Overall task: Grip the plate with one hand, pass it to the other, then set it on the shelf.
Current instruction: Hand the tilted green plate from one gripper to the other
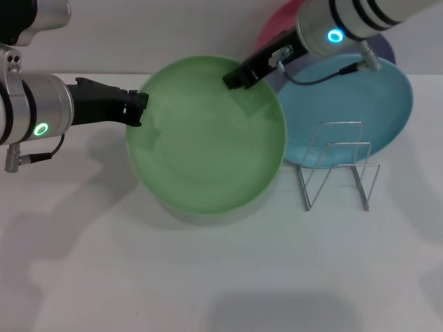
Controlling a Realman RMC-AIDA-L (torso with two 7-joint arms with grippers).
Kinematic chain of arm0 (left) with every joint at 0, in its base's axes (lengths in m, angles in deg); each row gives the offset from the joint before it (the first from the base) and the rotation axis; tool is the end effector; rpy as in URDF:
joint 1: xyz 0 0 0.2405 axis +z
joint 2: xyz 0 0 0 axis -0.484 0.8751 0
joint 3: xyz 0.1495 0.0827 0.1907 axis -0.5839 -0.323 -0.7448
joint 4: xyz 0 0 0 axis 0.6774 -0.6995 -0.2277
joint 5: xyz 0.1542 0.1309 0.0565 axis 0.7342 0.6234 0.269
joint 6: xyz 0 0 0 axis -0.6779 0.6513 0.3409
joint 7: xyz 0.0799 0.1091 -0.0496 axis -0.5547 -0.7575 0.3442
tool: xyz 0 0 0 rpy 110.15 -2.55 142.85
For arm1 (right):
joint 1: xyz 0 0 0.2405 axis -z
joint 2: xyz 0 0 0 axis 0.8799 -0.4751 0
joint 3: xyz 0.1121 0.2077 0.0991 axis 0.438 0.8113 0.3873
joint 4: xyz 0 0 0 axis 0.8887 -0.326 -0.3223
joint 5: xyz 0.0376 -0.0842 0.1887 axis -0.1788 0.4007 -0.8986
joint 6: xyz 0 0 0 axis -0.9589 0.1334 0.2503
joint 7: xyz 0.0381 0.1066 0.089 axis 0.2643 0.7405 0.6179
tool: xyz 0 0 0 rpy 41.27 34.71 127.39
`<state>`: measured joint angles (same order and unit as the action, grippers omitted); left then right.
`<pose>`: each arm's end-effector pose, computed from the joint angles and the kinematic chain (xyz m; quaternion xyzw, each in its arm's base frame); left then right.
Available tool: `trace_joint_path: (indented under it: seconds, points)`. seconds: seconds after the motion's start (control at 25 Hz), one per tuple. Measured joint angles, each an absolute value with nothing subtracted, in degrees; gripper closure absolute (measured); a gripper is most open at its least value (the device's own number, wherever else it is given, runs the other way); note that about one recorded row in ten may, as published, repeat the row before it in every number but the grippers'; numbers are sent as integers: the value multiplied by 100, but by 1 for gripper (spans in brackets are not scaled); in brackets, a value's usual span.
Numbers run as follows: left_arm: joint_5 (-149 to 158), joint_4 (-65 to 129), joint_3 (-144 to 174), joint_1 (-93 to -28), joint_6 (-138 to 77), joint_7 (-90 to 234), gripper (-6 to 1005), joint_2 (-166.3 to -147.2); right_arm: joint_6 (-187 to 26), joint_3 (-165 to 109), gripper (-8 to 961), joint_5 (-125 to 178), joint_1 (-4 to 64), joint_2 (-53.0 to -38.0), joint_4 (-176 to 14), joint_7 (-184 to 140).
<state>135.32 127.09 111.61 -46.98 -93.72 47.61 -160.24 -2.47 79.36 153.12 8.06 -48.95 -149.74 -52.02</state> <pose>-0.1578 0.3650 0.0256 -0.8746 -0.3107 -0.0676 0.3660 0.0658 0.4349 -0.0079 -0.9339 0.2585 -0.0295 0.2451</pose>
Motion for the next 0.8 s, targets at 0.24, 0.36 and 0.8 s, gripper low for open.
trace_joint_path:
  seconds: [0.24, 0.36, 0.8]
  points:
    - [13378, 12693, 11203, -4677, -9349, 4729, 957, -16005, -423, 7588, 780, 15337, 888, -4938, -14994, -5468]
    - [13187, 12695, 11228, -4641, -9344, 4657, 954, -16004, -437, 7564, 808, 15331, 926, -4942, -15050, -5485]
    - [13057, 12797, 11232, -4538, -9343, 4528, 656, -16008, -298, 7561, 822, 15367, 1138, -4969, -15554, -5425]
